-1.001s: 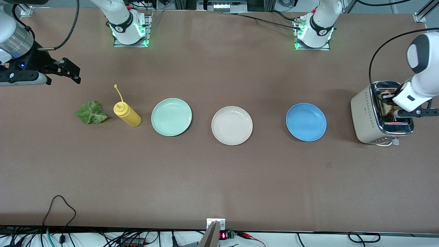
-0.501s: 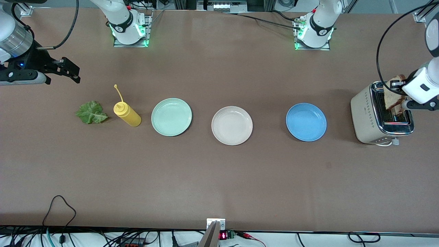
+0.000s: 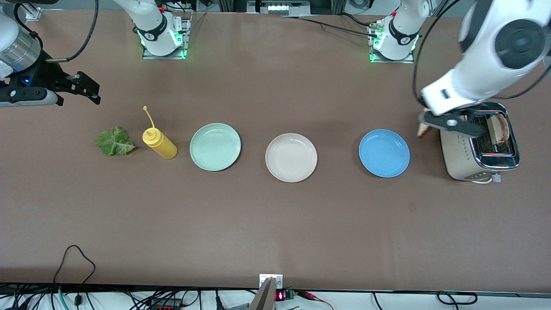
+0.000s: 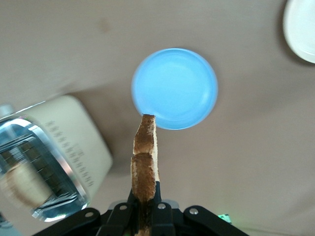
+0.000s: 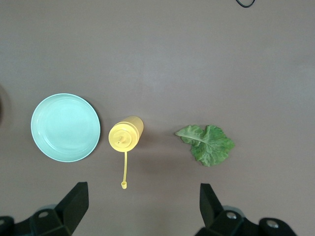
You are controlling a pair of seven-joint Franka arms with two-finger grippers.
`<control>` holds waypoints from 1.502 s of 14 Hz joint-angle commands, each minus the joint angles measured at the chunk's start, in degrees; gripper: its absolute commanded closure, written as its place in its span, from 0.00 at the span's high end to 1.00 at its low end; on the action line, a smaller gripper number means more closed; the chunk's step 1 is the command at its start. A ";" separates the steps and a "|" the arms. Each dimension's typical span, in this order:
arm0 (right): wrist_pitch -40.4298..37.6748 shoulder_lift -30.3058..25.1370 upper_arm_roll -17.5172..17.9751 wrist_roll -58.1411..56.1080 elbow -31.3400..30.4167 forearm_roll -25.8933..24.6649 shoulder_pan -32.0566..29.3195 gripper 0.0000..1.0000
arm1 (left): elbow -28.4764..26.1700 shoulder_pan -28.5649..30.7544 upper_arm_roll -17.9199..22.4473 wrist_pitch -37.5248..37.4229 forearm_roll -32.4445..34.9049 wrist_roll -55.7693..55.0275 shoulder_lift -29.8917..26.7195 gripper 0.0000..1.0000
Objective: Make sandwich in beige plate with both arms
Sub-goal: 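Carry the toast with the left gripper over the beige plate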
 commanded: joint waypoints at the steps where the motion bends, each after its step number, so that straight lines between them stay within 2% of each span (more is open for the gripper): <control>1: -0.39 -0.93 -0.27 -1.17 -0.50 -0.23 0.25 1.00 | 2.12 0.38 -3.76 0.53 -4.37 0.13 7.99 0.02; 2: -0.39 -0.93 -0.27 -1.17 -0.50 -0.23 0.34 1.00 | 3.87 -1.01 -4.02 2.97 -6.22 0.04 11.41 0.02; 4: -0.39 -1.02 -0.19 -1.17 -0.50 -0.23 0.25 1.00 | 6.69 -2.70 -4.03 7.46 -14.02 -2.84 16.61 0.02; 7: -0.56 -1.11 -0.27 -1.17 -0.50 -0.23 0.34 1.00 | 5.91 -2.70 -3.94 19.39 -34.47 -3.83 22.15 0.02; 10: -0.74 -1.11 -0.27 -1.17 -0.50 -0.23 0.34 1.00 | 6.08 -4.10 -4.11 27.93 -43.30 -1.38 28.39 0.02; 14: -0.65 -1.11 -0.27 -1.17 -0.50 -0.23 0.34 1.00 | 5.47 -4.81 -4.29 32.26 -56.21 11.77 34.99 0.02; 16: -0.74 -1.11 -0.27 -1.17 -0.50 -0.23 0.25 1.00 | 2.85 -4.90 -4.12 33.57 -65.00 20.91 36.93 0.02; 18: -0.74 -1.20 -0.19 -1.17 -0.50 -0.23 0.34 1.00 | -0.32 -4.90 -3.94 36.74 -67.76 27.79 38.51 0.02; 21: -0.74 -1.29 -0.27 -1.87 -0.50 -0.23 0.25 1.00 | -0.42 -4.90 -3.24 38.58 -67.76 31.66 41.23 0.02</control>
